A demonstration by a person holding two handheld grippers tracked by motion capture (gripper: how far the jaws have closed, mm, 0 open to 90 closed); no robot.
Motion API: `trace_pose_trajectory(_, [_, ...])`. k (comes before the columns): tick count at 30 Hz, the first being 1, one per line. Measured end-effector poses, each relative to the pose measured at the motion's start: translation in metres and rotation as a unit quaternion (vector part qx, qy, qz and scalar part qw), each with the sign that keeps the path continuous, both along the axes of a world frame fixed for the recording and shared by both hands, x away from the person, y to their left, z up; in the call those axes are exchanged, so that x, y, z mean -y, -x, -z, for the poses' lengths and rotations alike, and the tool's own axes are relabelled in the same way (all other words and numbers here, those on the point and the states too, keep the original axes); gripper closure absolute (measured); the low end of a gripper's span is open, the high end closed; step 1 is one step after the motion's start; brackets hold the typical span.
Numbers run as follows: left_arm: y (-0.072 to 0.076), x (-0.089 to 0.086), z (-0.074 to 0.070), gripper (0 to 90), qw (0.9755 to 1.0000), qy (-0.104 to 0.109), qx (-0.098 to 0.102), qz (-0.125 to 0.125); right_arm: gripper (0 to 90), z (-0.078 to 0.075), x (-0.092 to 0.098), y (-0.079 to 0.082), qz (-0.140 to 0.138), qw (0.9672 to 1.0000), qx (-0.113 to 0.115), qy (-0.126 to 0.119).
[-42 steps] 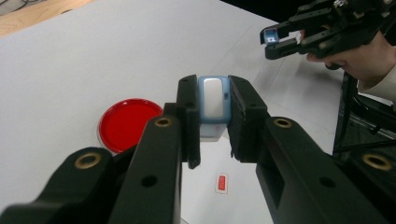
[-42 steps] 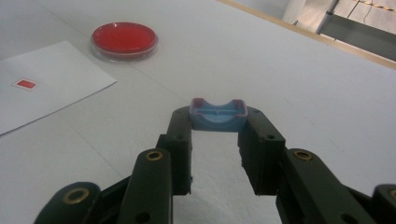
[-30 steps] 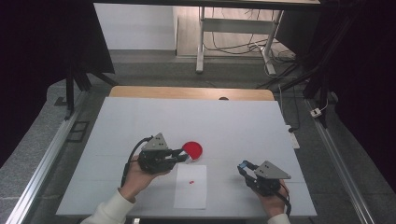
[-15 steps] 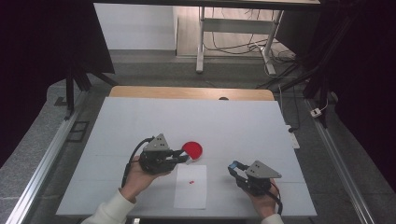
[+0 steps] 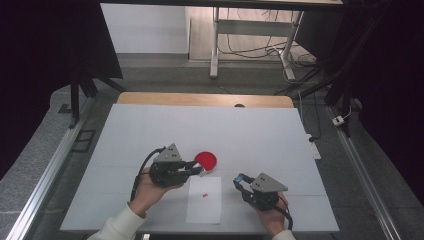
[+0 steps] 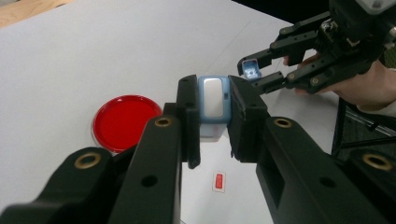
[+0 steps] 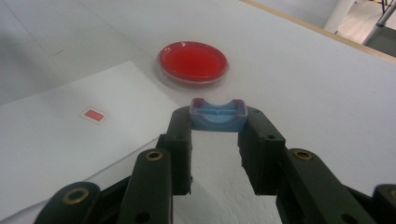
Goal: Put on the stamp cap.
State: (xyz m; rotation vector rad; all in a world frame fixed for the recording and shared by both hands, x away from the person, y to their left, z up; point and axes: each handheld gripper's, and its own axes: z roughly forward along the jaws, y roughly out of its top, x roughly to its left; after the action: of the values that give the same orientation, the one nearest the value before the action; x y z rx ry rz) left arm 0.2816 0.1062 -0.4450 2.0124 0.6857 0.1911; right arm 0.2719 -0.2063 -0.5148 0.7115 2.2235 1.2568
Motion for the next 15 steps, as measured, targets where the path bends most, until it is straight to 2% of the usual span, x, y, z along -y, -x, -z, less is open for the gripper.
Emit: trace_pose_trajectory(15, [-0.001, 0.002, 0.003, 75.1, 1.0000, -0.002, -0.004, 0.000, 65.0, 0.005, -0.033, 0.000, -0.025, 0.9996, 0.006, 0.008])
